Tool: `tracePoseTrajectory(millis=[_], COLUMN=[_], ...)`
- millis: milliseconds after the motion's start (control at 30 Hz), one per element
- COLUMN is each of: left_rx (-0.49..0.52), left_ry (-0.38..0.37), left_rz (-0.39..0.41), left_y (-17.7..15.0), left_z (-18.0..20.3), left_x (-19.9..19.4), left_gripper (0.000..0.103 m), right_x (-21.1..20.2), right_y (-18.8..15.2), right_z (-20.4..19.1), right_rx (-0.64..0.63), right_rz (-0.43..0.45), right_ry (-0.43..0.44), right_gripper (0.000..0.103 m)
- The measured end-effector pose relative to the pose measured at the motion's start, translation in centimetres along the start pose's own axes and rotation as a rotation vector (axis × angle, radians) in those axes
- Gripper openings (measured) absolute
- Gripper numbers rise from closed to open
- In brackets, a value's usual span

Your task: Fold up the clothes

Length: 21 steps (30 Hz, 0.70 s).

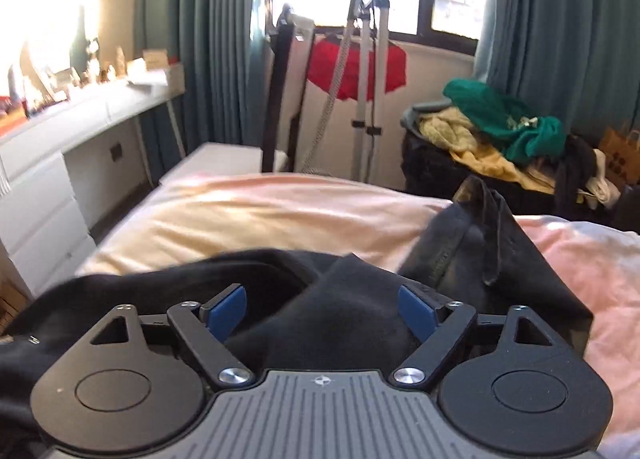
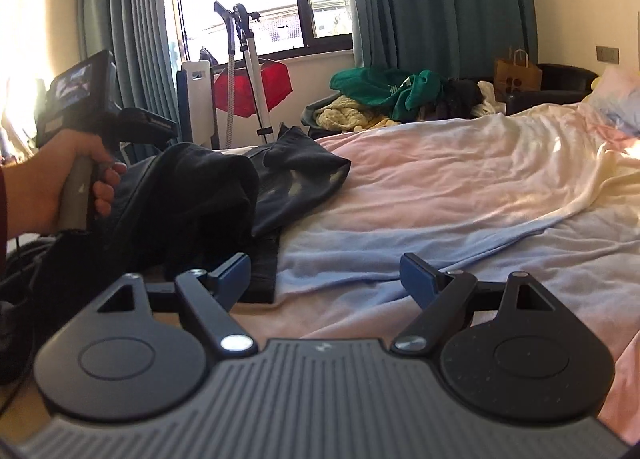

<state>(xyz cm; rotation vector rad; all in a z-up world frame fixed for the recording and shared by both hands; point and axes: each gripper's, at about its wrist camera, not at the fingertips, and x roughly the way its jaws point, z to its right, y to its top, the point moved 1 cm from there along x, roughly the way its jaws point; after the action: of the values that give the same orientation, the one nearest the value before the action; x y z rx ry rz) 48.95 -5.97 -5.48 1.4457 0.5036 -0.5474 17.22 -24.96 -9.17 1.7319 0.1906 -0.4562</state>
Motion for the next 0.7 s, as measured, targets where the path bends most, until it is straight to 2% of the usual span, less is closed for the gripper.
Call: tracePoseTrajectory(millis=[33,67,100,167,267,500,600,700], left_rx=[-0.012,-0.009,0.021,0.092,0.159,0.297,0.323,0.359], left_ry=[-0.014,-0.006,0.013,0.051,0.065,0.032,-0.014,-0.038], left_rz=[-0.029,-0.043,-0.038,-0.014,0.027,0.126,0.147,0.146], left_y=[-0.2,-0.5,-0.9,-1.6,-2.8,-6.4,-9.7,-14.6], left_z=[0.2,0.4,0.8,1.7,2.4,2.5,1.4,0.5], left_x=[0.3,0.4,0.1,-0.7,-3.7,-13.9,-18.4,-22.2], left_gripper=[0.073,0.065,0.06,0.041,0.028,0.017,0.014,0.014], right_x=[0.3,0.5,0.7,0.8,0.4,-1.5,-2.3,-3.2], right_y=[-0.1,-0.1,-0.1,-0.2,-0.3,0.2,0.3,0.5], right_z=[0.1,0.2,0.2,0.3,0.5,0.7,0.9,1.1], right_rx=[0.005,0.012,0.017,0.024,0.027,0.033,0.044,0.059], right_rz=[-0.006,-0.013,-0.02,-0.025,-0.02,0.019,0.017,0.03], right_ry=[0.006,0.012,0.011,0.006,-0.004,-0.019,-0.013,-0.005], right_gripper=[0.084,0.083,0.083,0.083,0.083,0.083,0.083,0.083])
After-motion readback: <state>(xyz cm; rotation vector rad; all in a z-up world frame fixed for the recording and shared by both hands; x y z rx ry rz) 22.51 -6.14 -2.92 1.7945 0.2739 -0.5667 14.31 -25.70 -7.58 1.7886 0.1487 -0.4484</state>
